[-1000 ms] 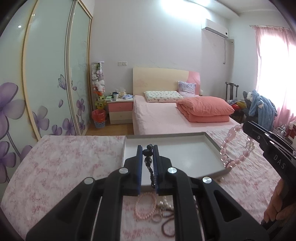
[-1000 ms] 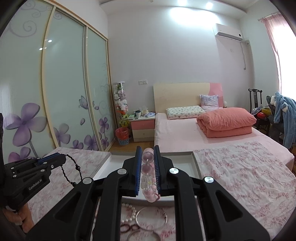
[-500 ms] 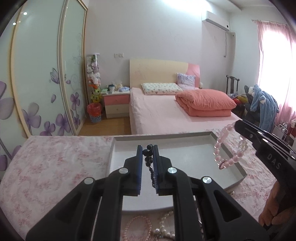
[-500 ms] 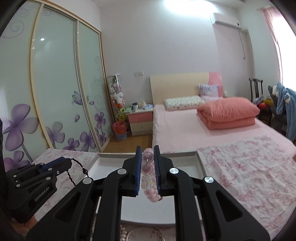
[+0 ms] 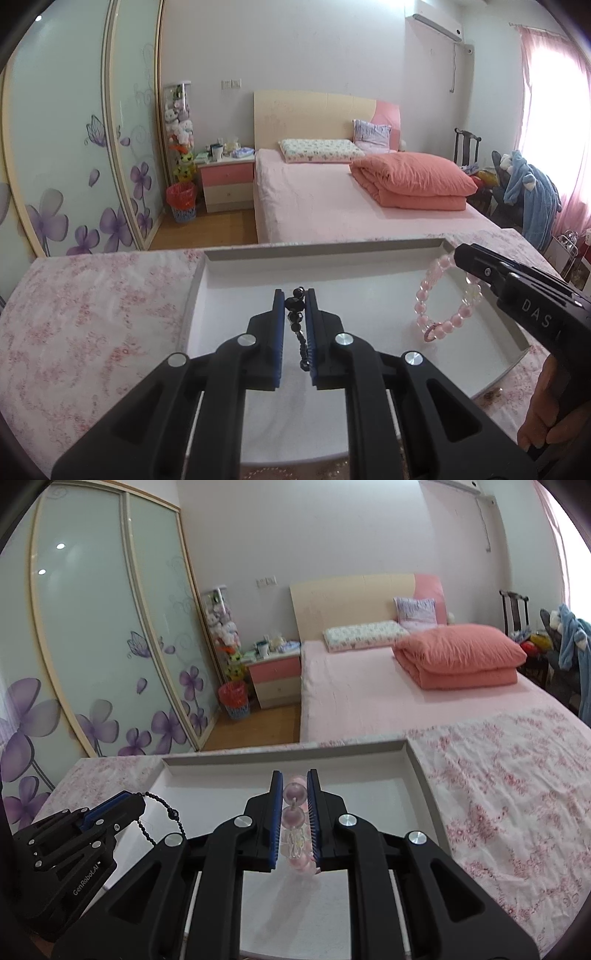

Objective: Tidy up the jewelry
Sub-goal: 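Open both tools to drop the bracelets inside the gray tray, then move both tools back to the jewelry, right tool over the silver cuff, then grasp the dark red bead strand with the left tool while the right tool grasps the silver cuff bangle, then lift and carry the red strand and silver cuff over the gray tray, then open the left tool to release the red strand while the right tool releases the cuff in the tray, then withdraw both open tools from the tray toward the remaining jewelry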

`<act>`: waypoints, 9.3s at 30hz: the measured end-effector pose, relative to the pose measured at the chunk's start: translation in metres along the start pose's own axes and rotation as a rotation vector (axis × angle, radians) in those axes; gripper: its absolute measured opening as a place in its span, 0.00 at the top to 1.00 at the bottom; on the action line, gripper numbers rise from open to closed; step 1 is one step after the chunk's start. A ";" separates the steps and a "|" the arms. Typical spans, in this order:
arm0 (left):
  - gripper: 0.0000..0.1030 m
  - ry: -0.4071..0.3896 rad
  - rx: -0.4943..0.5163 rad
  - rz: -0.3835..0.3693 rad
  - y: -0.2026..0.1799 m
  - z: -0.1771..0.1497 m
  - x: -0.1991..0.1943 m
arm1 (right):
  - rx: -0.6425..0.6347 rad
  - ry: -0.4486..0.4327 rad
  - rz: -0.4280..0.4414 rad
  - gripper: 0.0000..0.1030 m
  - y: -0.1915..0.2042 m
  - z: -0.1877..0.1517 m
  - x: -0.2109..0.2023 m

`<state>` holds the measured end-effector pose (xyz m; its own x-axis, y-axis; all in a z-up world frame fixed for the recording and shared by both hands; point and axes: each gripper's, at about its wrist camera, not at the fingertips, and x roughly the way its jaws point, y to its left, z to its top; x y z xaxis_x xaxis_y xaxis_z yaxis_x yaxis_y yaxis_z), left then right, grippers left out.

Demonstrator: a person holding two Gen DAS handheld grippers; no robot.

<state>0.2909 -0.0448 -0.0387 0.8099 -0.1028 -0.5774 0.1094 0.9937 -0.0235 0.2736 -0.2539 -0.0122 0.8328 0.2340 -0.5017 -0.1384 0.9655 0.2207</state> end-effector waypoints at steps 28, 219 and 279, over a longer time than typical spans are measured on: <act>0.71 -0.016 -0.066 0.051 0.054 -0.041 -0.083 | -0.001 -0.010 -0.028 0.60 -0.028 -0.022 -0.078; 0.95 -0.077 0.000 -0.064 -0.003 0.000 -0.014 | -0.150 0.018 -0.082 0.35 0.011 -0.024 0.006; 0.59 0.039 -0.109 0.058 0.092 -0.080 -0.106 | -0.258 0.369 -0.021 0.24 0.025 -0.111 -0.034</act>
<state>0.1689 0.0606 -0.0444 0.7900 -0.0451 -0.6115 -0.0023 0.9971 -0.0766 0.1822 -0.2251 -0.0824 0.5963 0.1937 -0.7791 -0.2917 0.9564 0.0145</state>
